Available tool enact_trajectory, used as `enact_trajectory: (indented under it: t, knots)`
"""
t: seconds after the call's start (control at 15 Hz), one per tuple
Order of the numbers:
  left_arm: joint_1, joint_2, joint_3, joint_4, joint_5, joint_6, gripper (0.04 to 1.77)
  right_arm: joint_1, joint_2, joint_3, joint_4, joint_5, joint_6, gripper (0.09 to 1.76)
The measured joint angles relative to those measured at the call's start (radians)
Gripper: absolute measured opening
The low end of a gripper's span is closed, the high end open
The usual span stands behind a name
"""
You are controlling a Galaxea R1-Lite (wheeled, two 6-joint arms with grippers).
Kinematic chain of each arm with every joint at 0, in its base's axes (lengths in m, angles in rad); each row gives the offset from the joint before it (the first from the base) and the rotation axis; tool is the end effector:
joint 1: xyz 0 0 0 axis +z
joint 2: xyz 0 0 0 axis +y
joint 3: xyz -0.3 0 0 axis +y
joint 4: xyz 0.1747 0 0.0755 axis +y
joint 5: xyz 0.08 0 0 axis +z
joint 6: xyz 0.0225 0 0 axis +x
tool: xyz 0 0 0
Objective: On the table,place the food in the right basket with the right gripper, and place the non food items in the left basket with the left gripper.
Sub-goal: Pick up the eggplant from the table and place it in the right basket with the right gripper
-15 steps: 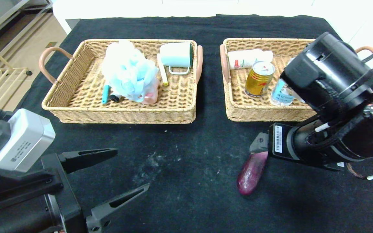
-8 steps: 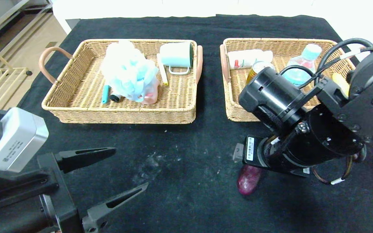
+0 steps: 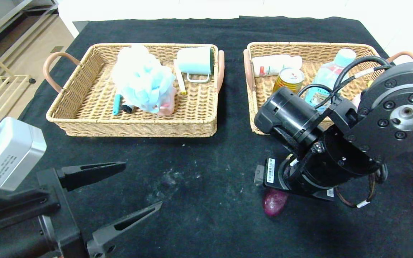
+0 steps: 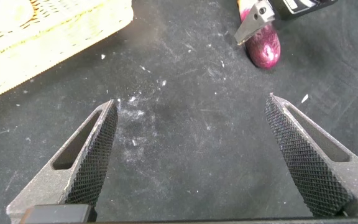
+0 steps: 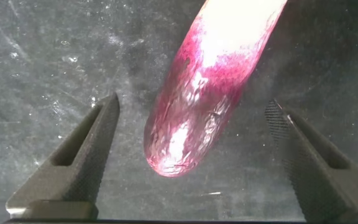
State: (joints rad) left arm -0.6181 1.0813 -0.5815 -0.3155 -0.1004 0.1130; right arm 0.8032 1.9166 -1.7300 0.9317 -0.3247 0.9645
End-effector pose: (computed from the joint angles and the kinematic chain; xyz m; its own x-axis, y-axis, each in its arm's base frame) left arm 0.1202 -0.0882 0.2285 0.7391 -0.6485 -0.1823 0.6695 0.7370 0.0926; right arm 0.2355 0.2337 0.2329 0.5173 0.0766 -0.8524 0.1798 0.9640 0.1958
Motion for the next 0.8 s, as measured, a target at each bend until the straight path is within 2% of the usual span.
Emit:
enact_trajectory:
  t: [0.13,0.33,0.47,0.8]
  knots:
    - [0.0,0.0,0.0,0.001,0.0,0.0,1.72,0.001,0.002,0.0,0.0,0.001,0.001,1.26]
    - [-0.001,-0.001,0.001,0.001,-0.004,0.0,1.72,0.003,0.006,0.003,0.0,0.001,0.001,0.9]
    - [-0.001,-0.002,0.003,0.001,-0.025,0.0,1.72,0.004,0.008,0.003,0.0,0.001,0.001,0.82]
    - [0.0,-0.002,0.006,0.0,-0.028,0.0,1.72,0.006,0.012,0.003,0.0,0.001,0.003,0.82]
